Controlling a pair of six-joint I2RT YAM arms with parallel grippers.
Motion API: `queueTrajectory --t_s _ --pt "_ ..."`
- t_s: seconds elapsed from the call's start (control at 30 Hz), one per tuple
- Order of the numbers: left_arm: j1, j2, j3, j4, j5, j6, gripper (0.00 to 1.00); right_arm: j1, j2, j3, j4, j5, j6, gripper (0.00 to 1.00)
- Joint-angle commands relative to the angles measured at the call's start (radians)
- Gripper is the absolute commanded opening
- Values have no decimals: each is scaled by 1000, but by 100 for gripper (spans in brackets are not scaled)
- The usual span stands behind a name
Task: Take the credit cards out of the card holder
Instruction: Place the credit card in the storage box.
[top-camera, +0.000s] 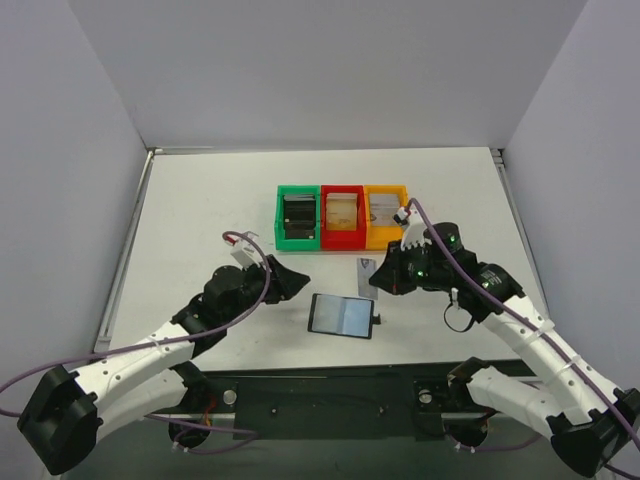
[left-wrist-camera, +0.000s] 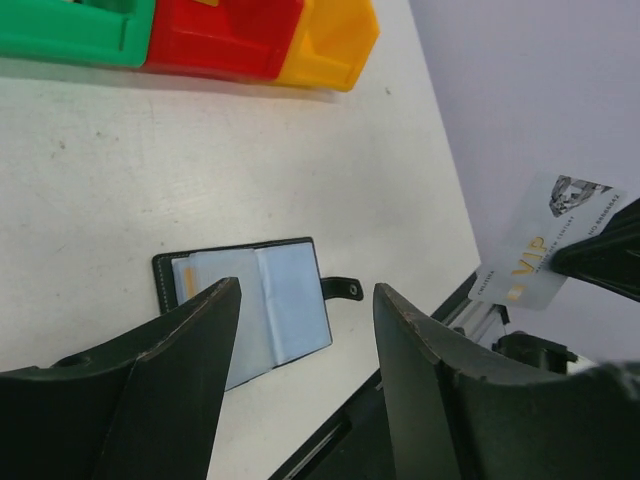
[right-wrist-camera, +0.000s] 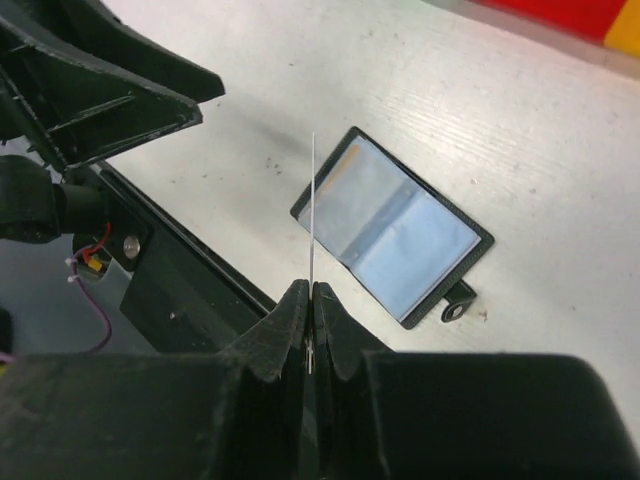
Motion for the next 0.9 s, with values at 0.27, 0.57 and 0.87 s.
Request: queueTrajectory --t_s 0.27,0.57,0.87 --pt "53 26 -29 480 549 32 74 152 127 286 -291 -199 -280 0" --pt "55 140 -24 776 764 -98 80 156 156 318 -394 -353 -324 0" --pt "49 152 30 790 838 -65 71 155 166 294 -391 -480 -320 0"
